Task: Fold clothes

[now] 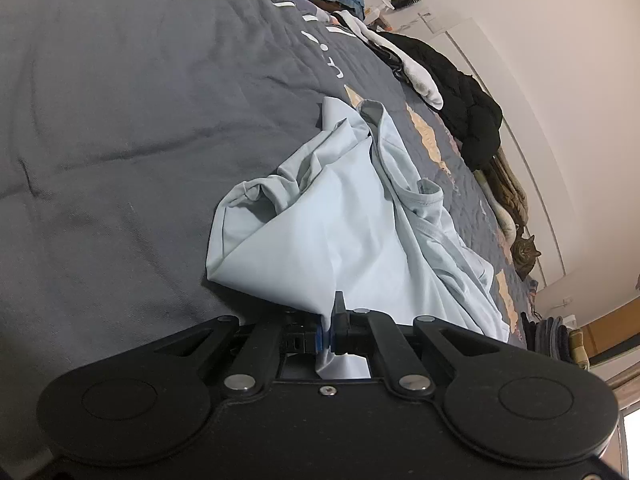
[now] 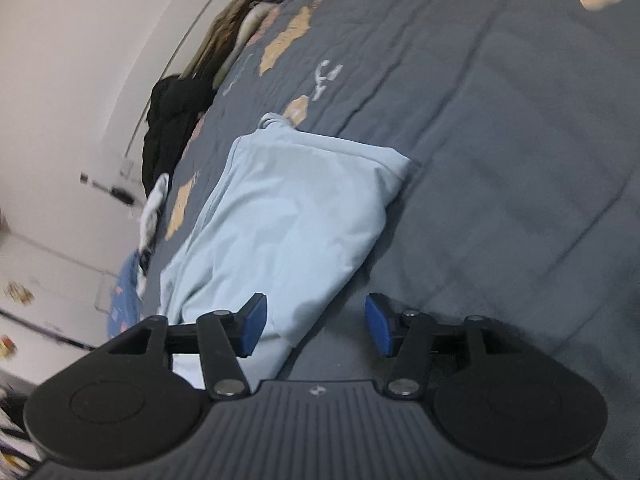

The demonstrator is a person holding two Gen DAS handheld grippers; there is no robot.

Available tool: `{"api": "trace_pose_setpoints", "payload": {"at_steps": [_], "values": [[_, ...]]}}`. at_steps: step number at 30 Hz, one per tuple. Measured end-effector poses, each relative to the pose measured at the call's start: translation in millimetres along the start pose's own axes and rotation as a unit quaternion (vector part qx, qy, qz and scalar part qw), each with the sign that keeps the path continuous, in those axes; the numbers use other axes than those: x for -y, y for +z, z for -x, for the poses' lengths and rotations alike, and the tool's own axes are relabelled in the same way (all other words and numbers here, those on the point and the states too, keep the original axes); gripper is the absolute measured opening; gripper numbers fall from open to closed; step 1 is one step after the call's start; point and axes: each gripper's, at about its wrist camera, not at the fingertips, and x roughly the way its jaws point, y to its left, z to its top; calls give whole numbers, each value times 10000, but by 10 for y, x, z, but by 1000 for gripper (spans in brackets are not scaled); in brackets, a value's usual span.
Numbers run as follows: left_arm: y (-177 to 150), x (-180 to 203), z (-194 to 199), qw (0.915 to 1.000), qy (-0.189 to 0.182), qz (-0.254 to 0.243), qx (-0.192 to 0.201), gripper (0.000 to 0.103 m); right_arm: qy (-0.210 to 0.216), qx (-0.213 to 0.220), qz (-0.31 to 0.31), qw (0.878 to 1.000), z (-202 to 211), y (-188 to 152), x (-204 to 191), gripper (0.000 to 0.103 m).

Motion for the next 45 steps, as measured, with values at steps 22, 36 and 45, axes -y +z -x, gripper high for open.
{"api": "trace_pose_setpoints", "payload": {"at_steps": [22, 36, 45], "values": [[0, -41, -37, 9998, 49, 185, -96, 5, 245, 378, -72, 9990, -520, 175, -56, 50], [245, 75, 339, 9999, 106, -79, -97, 2, 243, 565, -465, 9970, -96, 40, -195, 1], [257, 108, 1032, 9867, 733, -1156, -883, 2, -123, 103, -141, 9998, 675, -463, -248, 1]]}}
